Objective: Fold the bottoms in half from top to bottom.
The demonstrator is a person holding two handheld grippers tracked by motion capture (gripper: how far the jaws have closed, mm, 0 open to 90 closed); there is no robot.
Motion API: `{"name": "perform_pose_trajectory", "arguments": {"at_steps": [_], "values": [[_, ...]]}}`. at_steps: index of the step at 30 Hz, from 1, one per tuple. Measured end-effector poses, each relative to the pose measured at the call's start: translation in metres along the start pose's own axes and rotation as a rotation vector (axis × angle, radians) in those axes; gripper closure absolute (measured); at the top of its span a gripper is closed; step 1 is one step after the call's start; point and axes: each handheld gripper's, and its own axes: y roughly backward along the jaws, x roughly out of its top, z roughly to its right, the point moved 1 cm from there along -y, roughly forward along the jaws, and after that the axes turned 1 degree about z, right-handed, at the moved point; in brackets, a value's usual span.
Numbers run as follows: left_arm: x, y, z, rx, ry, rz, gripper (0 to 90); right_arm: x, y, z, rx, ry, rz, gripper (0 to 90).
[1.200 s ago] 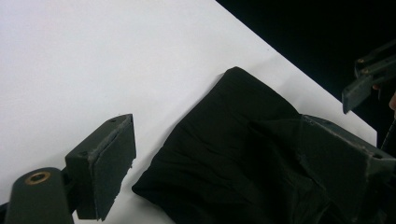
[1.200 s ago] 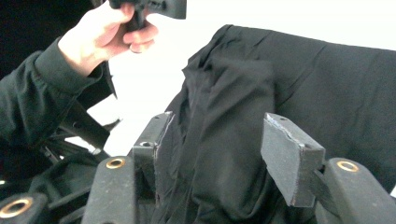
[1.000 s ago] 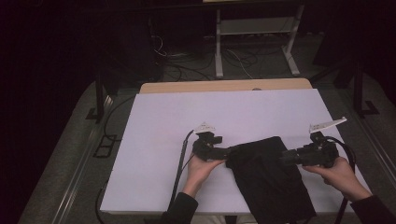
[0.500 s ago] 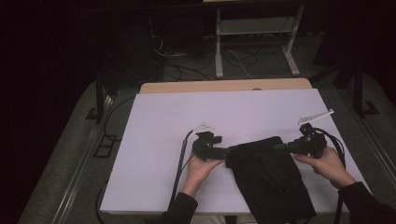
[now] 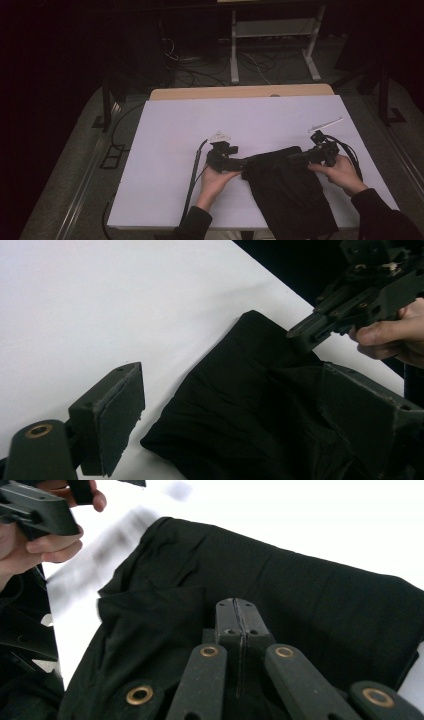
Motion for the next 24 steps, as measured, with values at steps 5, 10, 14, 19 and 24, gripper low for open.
{"name": "perform_pose_trajectory", "arguments": {"at_steps": [5,10,14,19,24], "values": [[0.0,-0.001,0.0,-0.001,0.001,0.001,11.8,0.0,-0.009,0.005,0.0,-0.009,-0.017,88.2],[-0.001,-0.001,0.0,0.0,0.0,-0.001,11.8,0.001,-0.019,0.006,0.01,-0.016,-0.041,88.2],[-0.001,-0.001,0.0,-0.004,-0.002,-0.003,11.8,0.0,-0.026,0.004,0.02,-0.011,-0.065,88.2],[-0.002,-0.002,0.0,-0.006,-0.001,-0.008,11.8,0.0,-0.032,0.0,0.056,0.0,-0.08,88.2],[-0.001,-0.003,0.0,-0.008,0.01,0.007,11.8,0.0,-0.034,-0.006,0.105,0.017,-0.104,88.3]]}}
